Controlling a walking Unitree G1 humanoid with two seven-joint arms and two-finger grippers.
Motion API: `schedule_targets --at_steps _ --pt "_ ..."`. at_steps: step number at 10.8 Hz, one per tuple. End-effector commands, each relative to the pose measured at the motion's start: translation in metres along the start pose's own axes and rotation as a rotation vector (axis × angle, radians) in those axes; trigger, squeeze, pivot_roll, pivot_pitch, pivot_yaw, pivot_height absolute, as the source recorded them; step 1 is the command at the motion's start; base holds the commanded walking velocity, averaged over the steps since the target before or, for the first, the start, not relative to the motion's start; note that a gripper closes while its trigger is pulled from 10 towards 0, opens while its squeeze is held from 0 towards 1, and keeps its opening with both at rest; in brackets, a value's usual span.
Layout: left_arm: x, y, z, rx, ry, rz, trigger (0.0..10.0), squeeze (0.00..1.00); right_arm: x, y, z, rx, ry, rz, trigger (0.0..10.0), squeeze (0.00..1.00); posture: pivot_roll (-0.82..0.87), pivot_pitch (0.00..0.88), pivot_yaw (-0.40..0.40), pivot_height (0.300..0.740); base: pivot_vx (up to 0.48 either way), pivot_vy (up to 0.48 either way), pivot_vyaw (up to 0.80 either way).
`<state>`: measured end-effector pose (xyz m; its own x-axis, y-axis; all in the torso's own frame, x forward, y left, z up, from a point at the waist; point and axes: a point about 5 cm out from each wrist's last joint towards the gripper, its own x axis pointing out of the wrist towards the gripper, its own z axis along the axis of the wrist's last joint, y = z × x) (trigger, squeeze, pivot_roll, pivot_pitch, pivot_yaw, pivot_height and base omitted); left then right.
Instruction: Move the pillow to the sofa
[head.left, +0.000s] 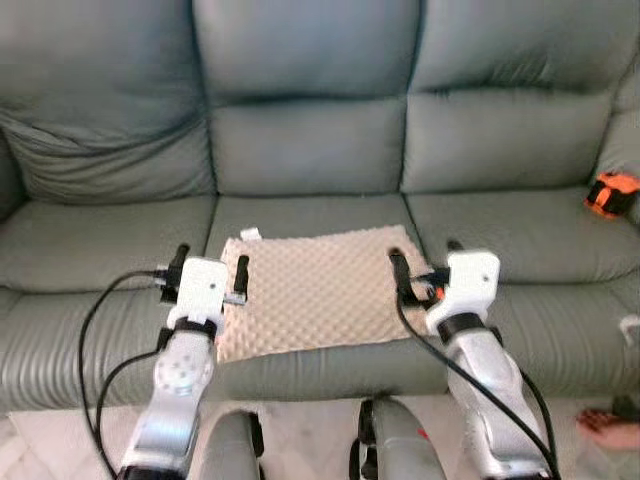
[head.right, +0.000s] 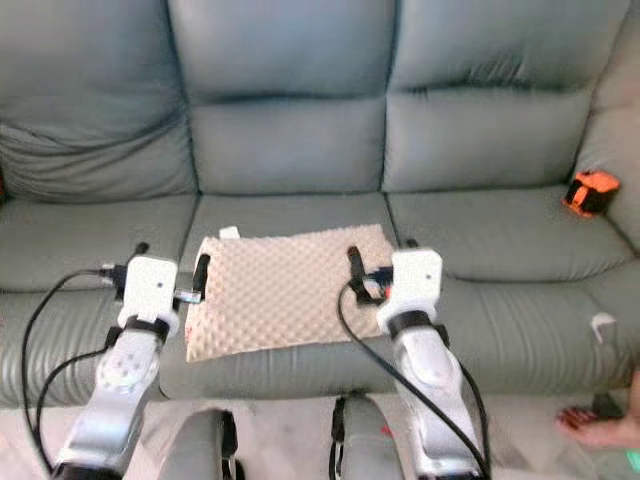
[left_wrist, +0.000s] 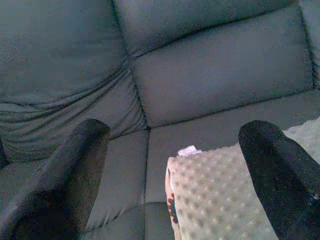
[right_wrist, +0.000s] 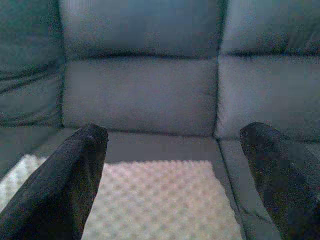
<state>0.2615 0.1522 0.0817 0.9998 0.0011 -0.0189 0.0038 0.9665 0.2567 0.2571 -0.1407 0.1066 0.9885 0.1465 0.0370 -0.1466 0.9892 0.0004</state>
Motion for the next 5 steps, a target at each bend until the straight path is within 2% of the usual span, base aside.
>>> schedule_targets --at_steps 1,3,5 --pt "0.003 0.002 0.001 -0.01 -0.01 0.018 10.0 0.0 0.004 0.005 0.007 0.007 -0.028 0.015 10.0 0.0 -0.06 0.0 0.023 0.71 0.0 0.0 0.0" --pt "0.016 0.003 0.003 -0.009 -0.034 0.007 10.0 0.0 0.014 0.01 0.008 0.019 -0.052 0.033 10.0 0.0 -0.07 0.0 0.039 0.74 0.0 0.0 0.0" --pt "0.029 -0.001 0.007 -0.022 -0.05 0.002 10.0 0.0 0.024 0.006 0.011 0.016 -0.066 0.021 10.0 0.0 -0.07 0.0 0.049 0.74 0.0 0.0 0.0"
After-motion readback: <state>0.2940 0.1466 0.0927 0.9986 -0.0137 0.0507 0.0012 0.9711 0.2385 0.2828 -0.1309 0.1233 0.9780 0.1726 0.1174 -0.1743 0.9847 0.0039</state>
